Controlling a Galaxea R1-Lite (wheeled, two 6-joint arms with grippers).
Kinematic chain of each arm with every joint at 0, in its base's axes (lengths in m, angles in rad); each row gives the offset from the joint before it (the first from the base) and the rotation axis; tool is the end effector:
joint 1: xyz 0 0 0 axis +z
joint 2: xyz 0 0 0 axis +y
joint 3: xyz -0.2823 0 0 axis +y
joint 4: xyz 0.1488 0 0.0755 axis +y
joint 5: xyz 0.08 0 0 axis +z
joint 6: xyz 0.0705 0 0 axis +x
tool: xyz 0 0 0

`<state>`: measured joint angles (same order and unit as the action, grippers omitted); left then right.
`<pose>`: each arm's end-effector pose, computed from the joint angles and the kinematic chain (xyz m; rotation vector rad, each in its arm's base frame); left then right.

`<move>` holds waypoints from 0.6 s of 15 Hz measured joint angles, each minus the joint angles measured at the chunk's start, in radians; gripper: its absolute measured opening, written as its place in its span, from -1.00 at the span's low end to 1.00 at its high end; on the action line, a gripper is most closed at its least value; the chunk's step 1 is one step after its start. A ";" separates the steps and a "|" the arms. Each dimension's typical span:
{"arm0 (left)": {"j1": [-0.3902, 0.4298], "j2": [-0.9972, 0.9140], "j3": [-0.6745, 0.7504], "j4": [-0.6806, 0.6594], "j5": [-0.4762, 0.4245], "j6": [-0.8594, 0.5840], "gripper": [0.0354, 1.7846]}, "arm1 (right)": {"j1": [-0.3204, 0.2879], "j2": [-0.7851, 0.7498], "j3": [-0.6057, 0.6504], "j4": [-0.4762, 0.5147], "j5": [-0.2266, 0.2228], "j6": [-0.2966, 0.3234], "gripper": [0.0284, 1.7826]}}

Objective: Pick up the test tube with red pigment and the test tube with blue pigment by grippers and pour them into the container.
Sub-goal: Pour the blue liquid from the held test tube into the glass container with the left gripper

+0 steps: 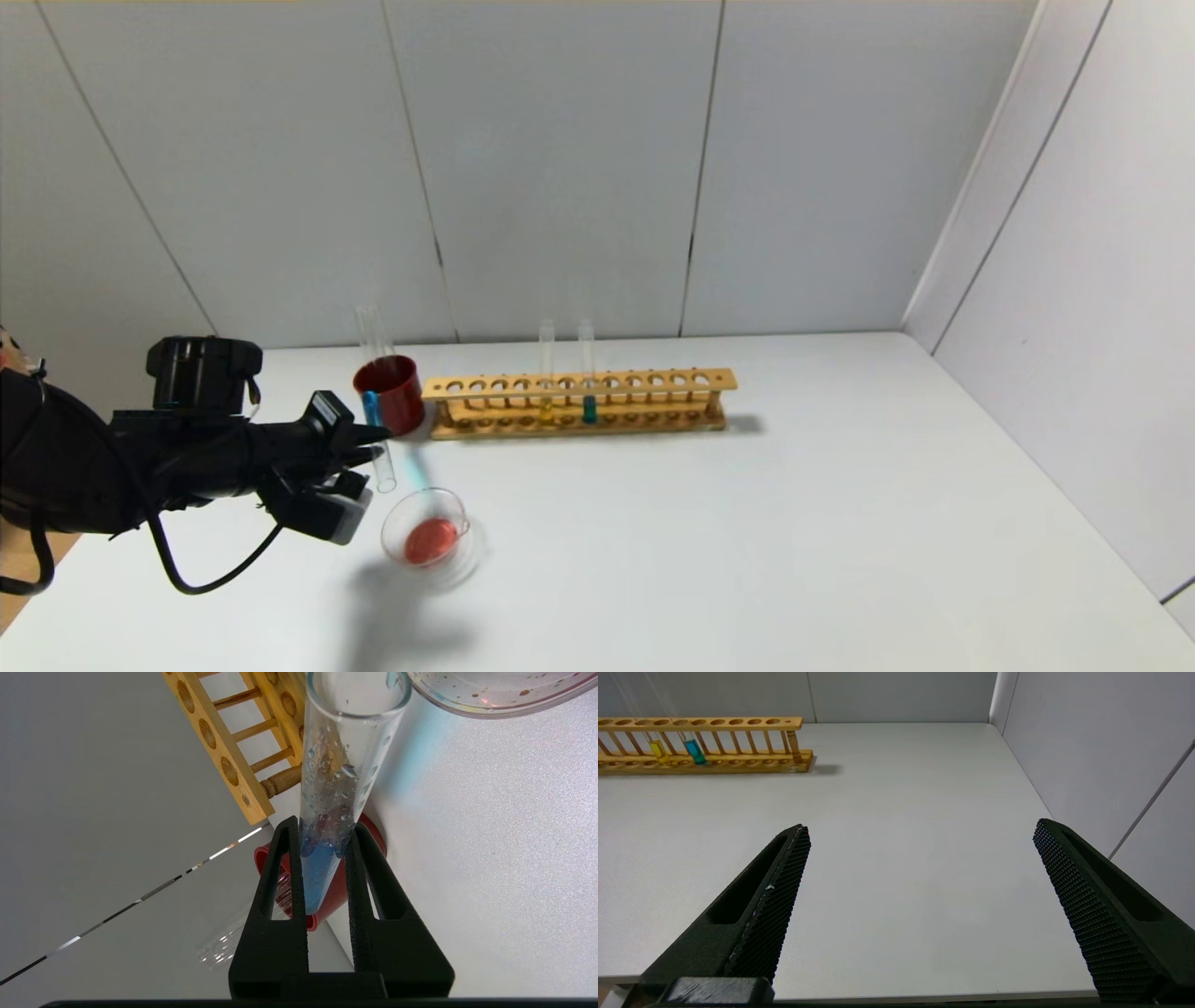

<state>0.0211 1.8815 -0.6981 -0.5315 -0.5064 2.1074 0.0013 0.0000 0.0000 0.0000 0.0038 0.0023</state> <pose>0.3257 -0.0273 0.0736 1.8120 -0.1077 -0.9112 0.0170 0.0003 0.0755 0.0023 0.0000 0.0051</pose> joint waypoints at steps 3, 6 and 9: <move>0.000 0.000 0.000 0.000 0.006 0.014 -0.70 | 0.000 0.000 0.000 0.000 0.000 0.000 0.96; 0.000 -0.001 0.000 -0.001 0.007 0.019 -0.70 | 0.000 0.000 0.000 0.000 0.000 0.000 0.96; 0.000 -0.001 0.000 -0.001 0.006 0.024 -0.70 | 0.000 0.000 0.000 0.000 0.000 0.000 0.96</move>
<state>0.0211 1.8800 -0.6985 -0.5323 -0.5002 2.1311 0.0013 0.0000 0.0000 0.0000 0.0043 0.0023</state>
